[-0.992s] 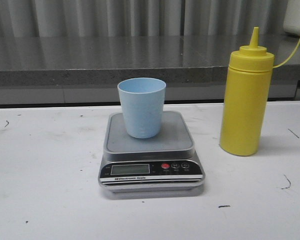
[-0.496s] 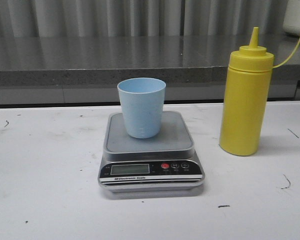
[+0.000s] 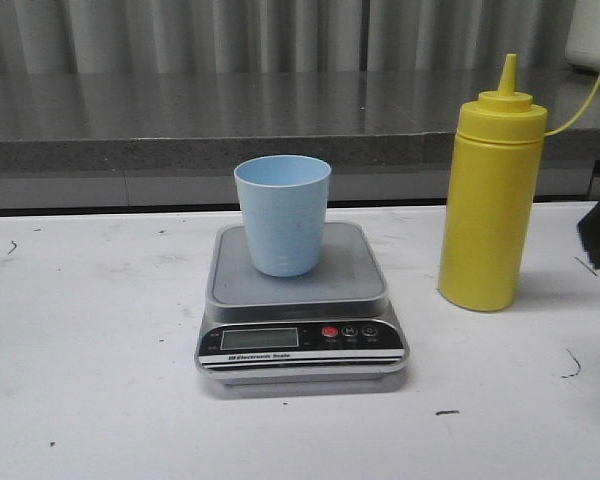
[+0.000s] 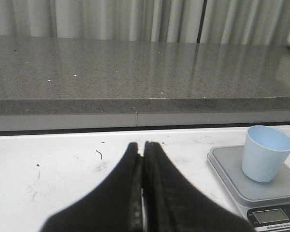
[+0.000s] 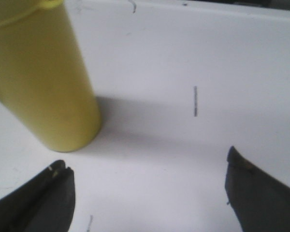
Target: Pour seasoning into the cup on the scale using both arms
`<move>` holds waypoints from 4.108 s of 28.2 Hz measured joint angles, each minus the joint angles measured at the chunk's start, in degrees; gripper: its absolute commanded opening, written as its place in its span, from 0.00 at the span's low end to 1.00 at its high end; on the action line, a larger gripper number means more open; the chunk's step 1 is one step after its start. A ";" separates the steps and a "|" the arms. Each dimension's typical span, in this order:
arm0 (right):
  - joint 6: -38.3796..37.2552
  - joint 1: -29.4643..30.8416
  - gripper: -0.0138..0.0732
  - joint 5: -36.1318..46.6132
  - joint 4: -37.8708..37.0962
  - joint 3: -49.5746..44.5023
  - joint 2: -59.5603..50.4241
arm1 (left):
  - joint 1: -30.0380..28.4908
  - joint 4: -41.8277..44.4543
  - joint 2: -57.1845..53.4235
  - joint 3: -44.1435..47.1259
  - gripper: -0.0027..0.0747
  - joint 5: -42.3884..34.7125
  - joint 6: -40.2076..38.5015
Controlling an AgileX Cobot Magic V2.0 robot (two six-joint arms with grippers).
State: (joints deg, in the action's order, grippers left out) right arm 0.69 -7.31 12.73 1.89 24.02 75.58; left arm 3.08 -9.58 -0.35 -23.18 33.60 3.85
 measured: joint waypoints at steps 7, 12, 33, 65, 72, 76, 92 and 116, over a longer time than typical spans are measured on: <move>-1.72 -7.61 0.90 17.59 0.00 -0.25 10.73 | 0.00 0.00 0.00 0.00 0.01 0.00 0.00; -3.82 -8.97 0.90 30.68 0.00 -0.25 19.05 | 0.00 0.00 0.00 0.00 0.01 0.00 0.00; -9.10 -9.10 0.90 52.23 0.00 5.45 36.42 | 0.00 0.00 0.00 0.10 0.01 0.00 0.00; 24.92 -9.10 0.30 28.82 -1.89 20.35 24.46 | 0.00 0.00 0.00 0.10 0.01 0.00 0.00; 62.07 -9.10 0.30 21.61 -1.89 23.99 24.34 | 0.00 0.00 0.00 0.10 0.01 0.00 0.00; 71.39 -9.10 0.30 22.89 -2.30 25.33 24.34 | 0.00 0.00 0.00 0.10 0.01 0.00 0.00; 101.53 -9.10 0.29 21.97 -6.23 38.26 24.43 | 0.00 0.00 0.00 0.10 0.01 0.00 0.00; 68.89 -13.90 0.29 23.06 4.87 38.40 24.54 | 0.00 0.00 0.00 0.10 0.01 0.00 0.00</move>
State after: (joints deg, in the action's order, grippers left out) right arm 69.58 -21.21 35.79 6.76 62.42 100.12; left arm 3.08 -9.58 -0.35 -23.09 33.60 3.85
